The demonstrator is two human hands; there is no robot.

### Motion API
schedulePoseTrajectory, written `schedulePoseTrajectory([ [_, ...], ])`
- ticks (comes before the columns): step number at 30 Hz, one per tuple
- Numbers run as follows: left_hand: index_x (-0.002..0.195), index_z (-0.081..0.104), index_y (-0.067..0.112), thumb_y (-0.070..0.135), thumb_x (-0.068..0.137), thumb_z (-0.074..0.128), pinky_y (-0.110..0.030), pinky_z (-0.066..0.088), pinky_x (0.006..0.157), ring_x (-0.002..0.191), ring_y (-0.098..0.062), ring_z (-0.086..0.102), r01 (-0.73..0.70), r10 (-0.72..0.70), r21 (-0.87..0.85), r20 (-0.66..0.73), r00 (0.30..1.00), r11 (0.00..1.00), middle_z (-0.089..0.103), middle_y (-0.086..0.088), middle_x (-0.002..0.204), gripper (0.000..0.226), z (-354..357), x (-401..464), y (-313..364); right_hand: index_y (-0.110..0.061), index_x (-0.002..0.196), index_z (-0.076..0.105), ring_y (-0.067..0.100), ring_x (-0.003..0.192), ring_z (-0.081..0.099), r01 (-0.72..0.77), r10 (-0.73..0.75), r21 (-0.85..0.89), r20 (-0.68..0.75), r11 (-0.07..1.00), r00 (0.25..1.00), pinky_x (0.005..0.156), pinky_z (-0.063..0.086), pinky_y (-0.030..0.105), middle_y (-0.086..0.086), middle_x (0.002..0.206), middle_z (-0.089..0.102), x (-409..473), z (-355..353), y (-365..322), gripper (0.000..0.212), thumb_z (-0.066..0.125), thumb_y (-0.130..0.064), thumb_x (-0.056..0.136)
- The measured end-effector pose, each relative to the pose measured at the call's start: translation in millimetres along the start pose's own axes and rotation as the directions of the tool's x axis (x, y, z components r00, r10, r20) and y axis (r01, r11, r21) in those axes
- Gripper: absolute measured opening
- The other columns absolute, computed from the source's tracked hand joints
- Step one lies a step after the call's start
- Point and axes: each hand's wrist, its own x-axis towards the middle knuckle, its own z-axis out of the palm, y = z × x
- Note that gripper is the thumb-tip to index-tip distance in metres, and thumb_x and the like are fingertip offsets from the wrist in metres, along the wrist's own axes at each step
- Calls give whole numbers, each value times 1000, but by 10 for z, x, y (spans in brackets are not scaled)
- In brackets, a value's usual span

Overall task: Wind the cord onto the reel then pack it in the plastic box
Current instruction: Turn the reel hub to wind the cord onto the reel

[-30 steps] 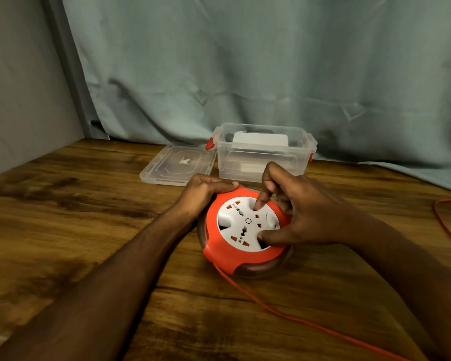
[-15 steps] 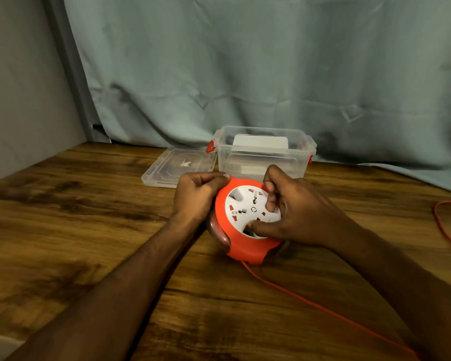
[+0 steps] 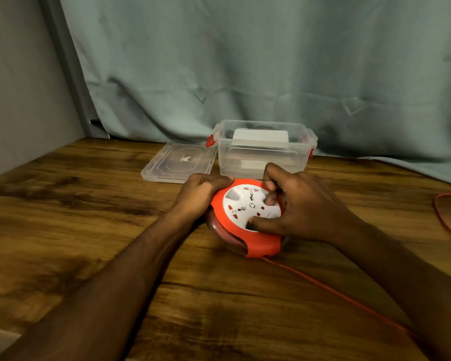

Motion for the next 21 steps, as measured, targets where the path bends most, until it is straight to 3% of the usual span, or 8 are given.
schedulePoseTrajectory([
  [3, 76, 79, 5, 19, 92, 71, -36, 54, 69, 65, -30, 68, -26, 25, -20, -55, 998, 999, 75, -23, 77, 23, 46, 13, -37, -31, 79, 42, 5, 64, 51, -89, 88, -36, -29, 995, 996, 55, 34, 26, -12, 67, 57, 34, 110, -8, 56, 74, -74, 65],
  [6, 76, 78, 3, 20, 92, 72, -43, 53, 73, 72, -35, 67, -51, 49, -36, -55, 997, 998, 74, -30, 84, 24, 56, 19, -48, -30, 63, 34, 13, 67, 47, -178, 175, -47, -61, 983, 983, 61, 32, 29, -12, 59, 43, 47, 193, -83, 61, 69, -79, 65],
  [8, 72, 79, 6, 21, 92, 72, -42, 54, 73, 69, -34, 69, -53, 52, -34, -53, 997, 998, 75, -26, 81, 26, 52, 31, -57, -29, 57, 28, 15, 69, 46, -206, 203, -30, -92, 978, 975, 65, 33, 29, -12, 56, 35, 47, 242, -135, 63, 68, -77, 68],
  [12, 69, 79, 11, 22, 93, 71, -40, 58, 70, 65, -31, 72, -59, 57, -36, -33, 998, 998, 77, -20, 76, 28, 50, 24, -58, -22, 48, 41, 13, 61, 51, -212, 216, 47, -118, 976, 969, 61, 40, 30, -9, 52, 45, 81, 277, -136, 60, 72, -68, 72],
  [15, 71, 78, 11, 21, 92, 72, -37, 56, 66, 61, -28, 71, -65, 63, -50, -42, 997, 997, 76, -18, 74, 24, 43, 33, -69, -24, 67, 56, 5, 60, 54, -118, 125, 64, -124, 991, 984, 56, 34, 23, -13, 59, 55, 76, 191, -50, 35, 76, -51, 79],
  [17, 74, 76, 7, 20, 92, 73, -35, 55, 63, 58, -27, 69, -76, 74, -45, -48, 996, 996, 75, -18, 72, 22, 42, 44, -67, -32, 87, 58, -2, 65, 55, -44, 50, 75, -74, 996, 996, 55, 32, 16, -20, 74, 59, 71, 59, 48, 20, 77, -34, 80],
  [19, 71, 75, 7, 19, 91, 72, -31, 53, 60, 56, -25, 67, -84, 82, -42, -43, 996, 996, 73, -16, 69, 23, 40, 48, -56, -37, 103, 58, -10, 63, 54, 3, -8, 116, 46, 993, 999, 53, 32, 9, -25, 89, 62, 73, -63, 157, 35, 79, -24, 77],
  [21, 70, 76, 8, 18, 91, 72, -32, 54, 61, 58, -28, 67, -88, 87, -41, -28, 996, 995, 73, -21, 71, 24, 35, 45, -48, -37, 113, 60, -17, 62, 56, -9, -33, 217, 192, 976, 981, 47, 40, 11, -40, 81, 61, 72, -158, 219, 44, 82, -19, 80],
])
